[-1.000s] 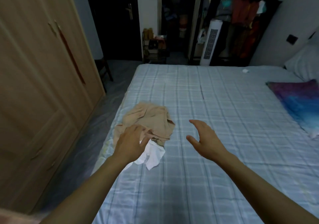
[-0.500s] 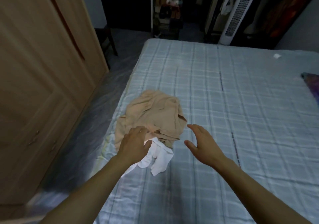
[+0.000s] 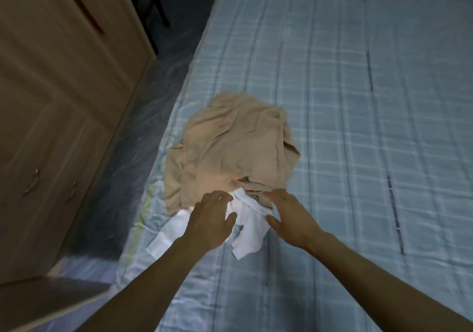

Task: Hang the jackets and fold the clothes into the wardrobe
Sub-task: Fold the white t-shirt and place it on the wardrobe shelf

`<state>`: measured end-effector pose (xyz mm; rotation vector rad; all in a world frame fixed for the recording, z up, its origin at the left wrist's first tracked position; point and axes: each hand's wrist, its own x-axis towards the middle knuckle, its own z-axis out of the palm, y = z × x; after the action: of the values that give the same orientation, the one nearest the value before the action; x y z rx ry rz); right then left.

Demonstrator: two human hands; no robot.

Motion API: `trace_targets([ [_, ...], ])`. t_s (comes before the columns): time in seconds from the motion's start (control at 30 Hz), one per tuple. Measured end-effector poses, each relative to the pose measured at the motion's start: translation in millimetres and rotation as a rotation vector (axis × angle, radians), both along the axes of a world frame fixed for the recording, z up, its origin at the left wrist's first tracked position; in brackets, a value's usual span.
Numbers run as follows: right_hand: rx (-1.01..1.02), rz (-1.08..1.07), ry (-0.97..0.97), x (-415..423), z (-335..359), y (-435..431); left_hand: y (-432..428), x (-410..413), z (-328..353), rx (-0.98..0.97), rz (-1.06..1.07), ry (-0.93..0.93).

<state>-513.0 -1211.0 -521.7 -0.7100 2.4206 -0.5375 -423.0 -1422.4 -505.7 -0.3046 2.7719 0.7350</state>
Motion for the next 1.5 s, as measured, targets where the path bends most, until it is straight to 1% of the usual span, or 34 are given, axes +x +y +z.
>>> trace_targets([
  [0.1,0.087,0.051,-0.035,12,-43,-6,14,13,-51,0.065,-0.010,0.023],
  [0.2,0.159,0.113,-0.081,27,-77,-9,33,26,-93,0.082,-0.065,-0.128],
  [0.3,0.185,0.134,-0.110,36,-105,-13,48,35,-128,0.097,-0.045,-0.229],
  [0.4,0.156,0.125,-0.076,38,-113,-16,53,36,-150,0.161,0.074,-0.102],
  [0.43,0.148,0.129,-0.047,37,-112,-16,53,34,-150,0.176,0.113,-0.084],
  [0.53,0.111,0.148,0.046,35,-111,-19,53,33,-140,0.225,0.138,-0.076],
  [0.57,0.104,0.156,0.120,35,-107,-20,54,34,-132,0.250,0.131,-0.061],
  [0.6,0.087,0.114,0.145,35,-104,-21,55,33,-125,0.289,0.115,-0.041],
  [0.7,-0.067,-0.002,0.188,39,-82,-20,56,29,-96,0.410,0.107,0.004],
  [0.77,-0.189,-0.079,0.204,39,-66,-17,55,24,-75,0.418,0.118,0.088],
  [0.83,-0.293,-0.189,0.148,37,-42,-12,56,18,-47,0.413,0.097,0.179],
  [0.9,-0.399,-0.233,0.117,36,-18,-6,60,14,-18,0.424,0.066,0.257],
  [0.97,-0.432,-0.275,0.119,33,11,1,65,12,14,0.437,0.060,0.316],
  [1.07,-0.455,-0.303,0.240,26,61,6,72,13,60,0.418,0.081,0.451],
  [1.23,-0.653,-0.218,0.396,29,174,21,84,18,153,0.363,0.038,0.667],
  [1.33,-0.714,-0.237,0.470,36,228,36,91,20,204,0.317,0.023,0.727],
  [1.5,-0.793,-0.294,0.490,51,281,65,109,35,258,0.250,-0.015,0.798],
])
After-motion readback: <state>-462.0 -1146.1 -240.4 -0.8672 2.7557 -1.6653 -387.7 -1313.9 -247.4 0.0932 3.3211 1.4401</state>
